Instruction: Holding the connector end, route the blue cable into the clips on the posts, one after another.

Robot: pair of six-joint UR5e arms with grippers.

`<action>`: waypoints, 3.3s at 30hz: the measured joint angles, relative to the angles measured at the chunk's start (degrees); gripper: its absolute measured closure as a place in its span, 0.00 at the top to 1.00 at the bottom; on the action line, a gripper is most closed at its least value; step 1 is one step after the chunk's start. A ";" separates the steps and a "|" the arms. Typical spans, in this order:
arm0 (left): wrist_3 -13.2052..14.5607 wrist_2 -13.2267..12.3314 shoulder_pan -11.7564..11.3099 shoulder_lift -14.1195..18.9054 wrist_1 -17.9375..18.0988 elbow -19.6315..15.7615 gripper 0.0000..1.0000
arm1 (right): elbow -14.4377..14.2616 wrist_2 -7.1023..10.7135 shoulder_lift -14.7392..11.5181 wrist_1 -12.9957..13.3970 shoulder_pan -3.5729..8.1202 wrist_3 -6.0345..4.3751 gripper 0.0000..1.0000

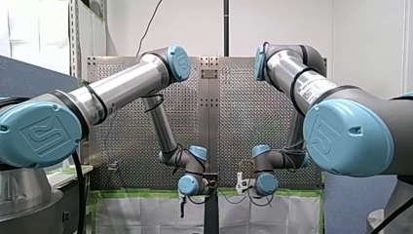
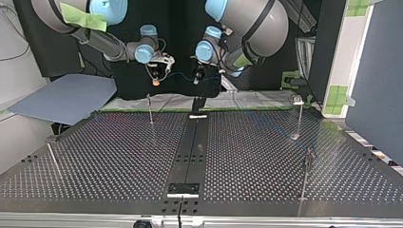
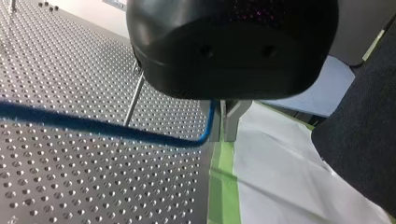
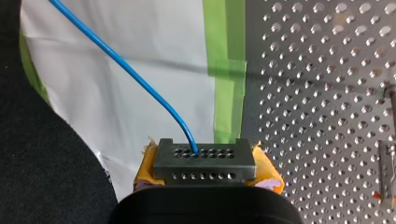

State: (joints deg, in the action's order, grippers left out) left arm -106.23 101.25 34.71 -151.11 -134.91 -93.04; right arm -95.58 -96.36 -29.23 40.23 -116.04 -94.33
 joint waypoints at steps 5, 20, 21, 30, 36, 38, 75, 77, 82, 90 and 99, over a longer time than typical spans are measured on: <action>-0.97 -0.35 1.06 -0.01 -0.37 0.85 0.07 | -2.02 -0.03 -1.36 1.35 0.71 -0.07 0.00; -2.57 1.14 3.77 -0.01 -4.35 5.69 0.07 | -5.36 1.05 -6.10 1.93 3.99 -0.26 0.00; -2.50 1.23 3.80 -0.01 -4.56 5.76 0.07 | -5.44 1.08 -6.15 1.95 4.12 -0.27 0.00; -1.25 1.43 3.87 -0.01 -5.96 5.85 0.07 | -8.18 4.45 -7.01 5.33 7.90 -0.24 0.00; -1.12 1.45 4.02 -0.01 -6.63 6.44 0.07 | -8.35 5.94 -7.03 7.58 10.73 -0.15 0.00; -1.03 1.48 4.16 -0.01 -7.02 6.88 0.07 | -8.30 6.05 -7.03 8.14 11.69 -0.16 0.00; 7.45 10.28 6.99 -2.94 -12.18 13.14 0.10 | -6.53 11.73 -7.06 9.62 12.86 0.56 0.00; 8.34 11.26 7.53 -3.61 -12.81 14.15 0.12 | -6.53 11.96 -7.07 9.42 13.06 0.59 0.00; 9.27 13.32 8.49 -4.24 -13.60 16.97 0.12 | -6.52 12.13 -7.11 9.10 13.26 0.62 0.00; 9.38 14.55 8.87 -4.30 -13.78 18.32 0.12 | -6.52 12.24 -7.27 8.96 13.87 0.69 0.00; 9.42 14.73 9.25 -4.30 -13.81 18.38 0.01 | -6.64 12.33 -10.21 7.49 14.53 0.70 0.00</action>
State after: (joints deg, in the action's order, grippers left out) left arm -96.82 115.99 43.96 -155.40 -148.72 -74.65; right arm -102.22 -84.03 -39.43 47.72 -101.51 -93.63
